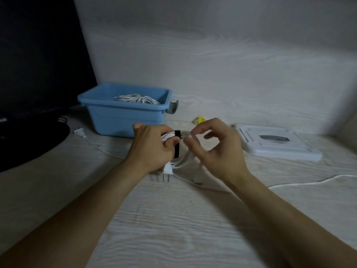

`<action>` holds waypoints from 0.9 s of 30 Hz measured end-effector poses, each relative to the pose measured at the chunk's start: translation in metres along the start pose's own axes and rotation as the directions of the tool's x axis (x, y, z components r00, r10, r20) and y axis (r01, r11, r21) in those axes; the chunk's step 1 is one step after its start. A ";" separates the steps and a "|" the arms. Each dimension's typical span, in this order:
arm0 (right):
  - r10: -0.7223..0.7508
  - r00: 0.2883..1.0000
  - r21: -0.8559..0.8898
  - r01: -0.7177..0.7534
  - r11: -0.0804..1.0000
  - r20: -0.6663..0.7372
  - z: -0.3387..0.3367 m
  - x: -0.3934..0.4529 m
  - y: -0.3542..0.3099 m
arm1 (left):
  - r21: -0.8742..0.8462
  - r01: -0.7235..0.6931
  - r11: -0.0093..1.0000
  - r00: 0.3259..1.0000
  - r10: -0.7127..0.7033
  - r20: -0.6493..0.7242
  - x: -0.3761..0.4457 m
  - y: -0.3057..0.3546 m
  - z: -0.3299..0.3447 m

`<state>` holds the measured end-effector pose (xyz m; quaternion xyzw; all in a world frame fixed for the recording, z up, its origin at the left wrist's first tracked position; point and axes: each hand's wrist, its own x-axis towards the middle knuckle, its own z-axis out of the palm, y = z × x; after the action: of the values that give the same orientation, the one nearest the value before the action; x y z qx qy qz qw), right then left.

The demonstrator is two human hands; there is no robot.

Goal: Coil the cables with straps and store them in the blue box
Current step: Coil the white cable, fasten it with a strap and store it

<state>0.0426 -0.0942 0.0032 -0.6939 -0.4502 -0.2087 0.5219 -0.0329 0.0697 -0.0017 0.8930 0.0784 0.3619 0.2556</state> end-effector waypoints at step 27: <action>0.120 0.976 -0.164 -0.091 0.982 0.181 0.013 -0.009 -0.001 | -0.655 0.468 0.593 0.858 -0.481 0.178 -0.002 0.022 0.003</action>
<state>0.0353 -0.0861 -0.0078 -0.7719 -0.4428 -0.1477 0.4316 -0.0328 0.0493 0.0067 0.6797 0.1779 0.2915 0.6491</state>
